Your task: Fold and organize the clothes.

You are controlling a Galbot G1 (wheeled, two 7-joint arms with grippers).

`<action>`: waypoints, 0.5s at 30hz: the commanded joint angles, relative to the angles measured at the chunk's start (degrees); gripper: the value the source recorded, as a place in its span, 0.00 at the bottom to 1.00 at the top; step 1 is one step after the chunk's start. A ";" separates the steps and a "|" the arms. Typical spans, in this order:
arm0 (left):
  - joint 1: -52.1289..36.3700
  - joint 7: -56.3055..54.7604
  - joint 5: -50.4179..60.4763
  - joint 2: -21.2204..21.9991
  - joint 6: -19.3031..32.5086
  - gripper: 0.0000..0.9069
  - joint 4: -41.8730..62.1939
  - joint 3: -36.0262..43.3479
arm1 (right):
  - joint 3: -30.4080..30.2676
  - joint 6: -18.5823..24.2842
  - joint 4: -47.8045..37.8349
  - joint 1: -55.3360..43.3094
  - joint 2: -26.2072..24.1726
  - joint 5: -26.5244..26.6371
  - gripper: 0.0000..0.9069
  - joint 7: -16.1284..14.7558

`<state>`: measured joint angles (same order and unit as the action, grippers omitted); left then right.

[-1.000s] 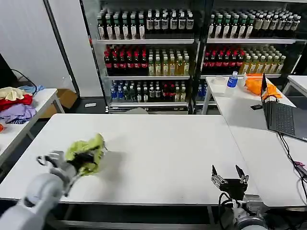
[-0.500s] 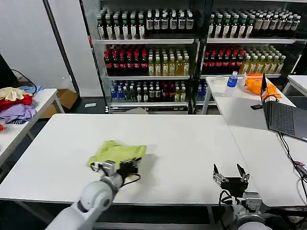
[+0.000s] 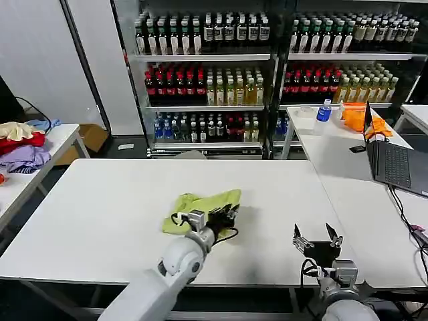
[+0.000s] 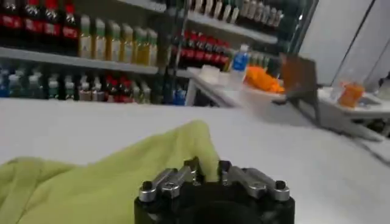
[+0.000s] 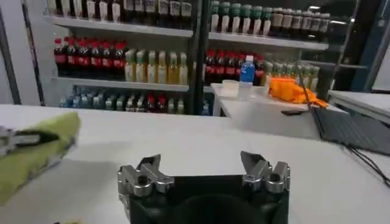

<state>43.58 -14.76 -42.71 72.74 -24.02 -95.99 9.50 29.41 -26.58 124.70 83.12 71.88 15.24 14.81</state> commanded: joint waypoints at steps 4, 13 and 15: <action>2.00 -0.58 -9.03 1.96 4.69 1.00 -6.69 -3.47 | -3.42 -0.53 -4.23 -6.44 -0.10 0.69 1.00 0.32; 9.92 -0.60 -6.67 -9.72 5.68 1.00 -11.42 -16.65 | -12.90 -2.56 -14.69 -19.13 2.35 12.31 1.00 3.96; 12.12 -0.51 -5.21 -11.86 6.40 1.00 -11.69 -18.32 | -14.96 -2.95 -18.49 -24.08 3.89 15.67 1.00 5.10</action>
<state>47.67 -15.20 -48.03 70.73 -19.96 -102.54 3.06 23.61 -28.34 118.29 74.44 73.05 19.61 16.61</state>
